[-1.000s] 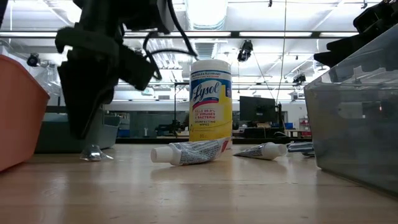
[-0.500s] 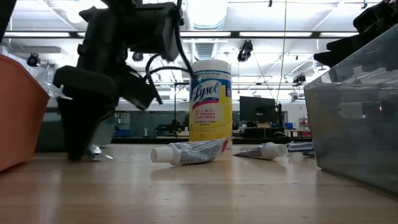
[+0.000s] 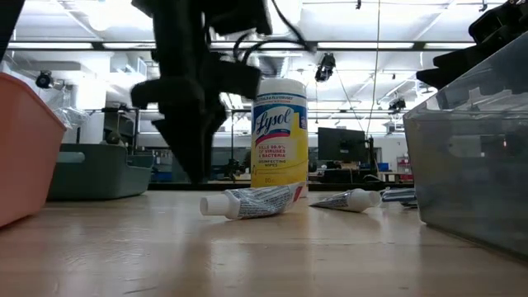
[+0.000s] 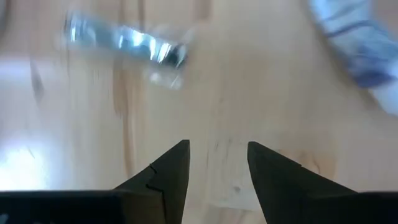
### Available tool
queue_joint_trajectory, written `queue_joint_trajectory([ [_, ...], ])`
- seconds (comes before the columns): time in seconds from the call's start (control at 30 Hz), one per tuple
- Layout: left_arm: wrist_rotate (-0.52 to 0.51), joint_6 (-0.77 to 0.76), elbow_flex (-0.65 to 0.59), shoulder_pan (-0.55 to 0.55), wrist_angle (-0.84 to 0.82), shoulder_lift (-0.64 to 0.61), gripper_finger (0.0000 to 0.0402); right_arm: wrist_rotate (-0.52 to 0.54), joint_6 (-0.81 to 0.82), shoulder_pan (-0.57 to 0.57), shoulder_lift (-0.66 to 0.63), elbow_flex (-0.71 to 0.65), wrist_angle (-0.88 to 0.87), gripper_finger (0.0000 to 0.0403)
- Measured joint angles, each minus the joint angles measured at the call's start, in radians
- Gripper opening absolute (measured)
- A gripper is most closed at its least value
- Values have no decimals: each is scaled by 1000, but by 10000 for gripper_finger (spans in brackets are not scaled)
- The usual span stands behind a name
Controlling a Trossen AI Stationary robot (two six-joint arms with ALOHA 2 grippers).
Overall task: Pick & Place Travel size toiletries
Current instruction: Put the silver nail cutter into the blue bin
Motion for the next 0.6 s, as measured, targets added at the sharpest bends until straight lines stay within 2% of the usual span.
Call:
queue_joint_trajectory([
  [0.07, -2, 110, 23, 0, 4, -1, 167, 0, 0, 0, 0, 0, 0, 196],
  [0.13, -8, 115, 39, 6, 23, -1, 167, 0, 0, 0, 0, 0, 0, 196],
  [0.33, -19, -313, 42, 113, 140, -1, 167, 0, 0, 0, 0, 0, 0, 196],
  [0.43, -16, -351, 26, 139, 155, 0, 167, 0, 0, 0, 0, 0, 0, 196],
  [0.6, -26, -410, -52, 141, 341, 1, 167, 0, 0, 0, 0, 0, 0, 196],
])
